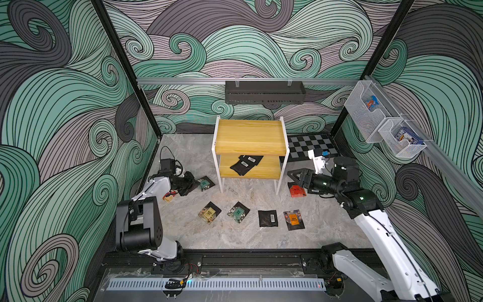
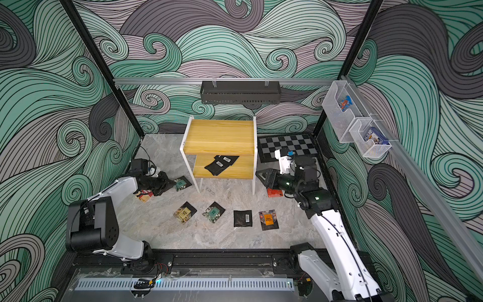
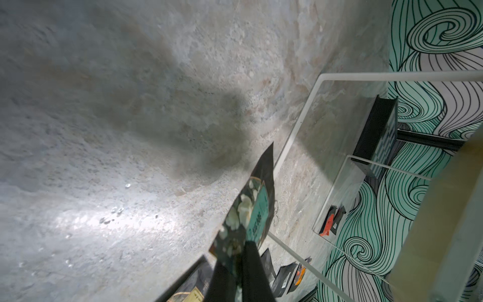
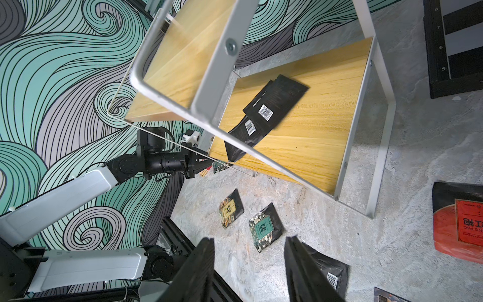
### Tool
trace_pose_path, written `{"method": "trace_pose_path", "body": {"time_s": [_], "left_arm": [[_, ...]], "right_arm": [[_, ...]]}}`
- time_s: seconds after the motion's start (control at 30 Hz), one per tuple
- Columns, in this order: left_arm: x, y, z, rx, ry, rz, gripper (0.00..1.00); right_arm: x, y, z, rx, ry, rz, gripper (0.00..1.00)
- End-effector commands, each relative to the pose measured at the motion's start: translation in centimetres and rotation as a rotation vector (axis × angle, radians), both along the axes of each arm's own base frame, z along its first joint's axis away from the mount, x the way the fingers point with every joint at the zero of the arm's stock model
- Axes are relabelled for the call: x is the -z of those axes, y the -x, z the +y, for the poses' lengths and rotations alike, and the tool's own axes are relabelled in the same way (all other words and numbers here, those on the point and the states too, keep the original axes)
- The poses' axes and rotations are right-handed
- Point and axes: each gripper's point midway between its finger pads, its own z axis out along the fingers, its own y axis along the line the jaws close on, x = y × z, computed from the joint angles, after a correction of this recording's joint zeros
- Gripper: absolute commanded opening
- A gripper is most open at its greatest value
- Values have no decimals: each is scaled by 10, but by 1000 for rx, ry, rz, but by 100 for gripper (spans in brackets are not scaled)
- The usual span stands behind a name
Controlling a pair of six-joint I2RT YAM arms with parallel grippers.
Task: Remove the tea bags from the shelf
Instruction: Place the tea bag at the center of the board.
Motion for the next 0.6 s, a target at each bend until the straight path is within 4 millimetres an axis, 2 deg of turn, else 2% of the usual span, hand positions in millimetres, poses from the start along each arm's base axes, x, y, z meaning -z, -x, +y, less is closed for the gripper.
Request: {"method": "trace_pose_path", "body": {"time_s": [0.0,0.33,0.47,0.57], "left_arm": [[7,-4,0,12,-36,-1,0],[28,-7,-7,39,-72,60,3],[31,-5,-3,34,-101,80,9],[31,-3,-1,32,-113,85,17]], "right_arm": [[-3,0,2,-10,-4,-14,48],[-2,-2,2,-11,1,-13,48],[-3,-2,2,-11,1,-14,48],[-2,-2,2,-10,1,-11,48]]}}
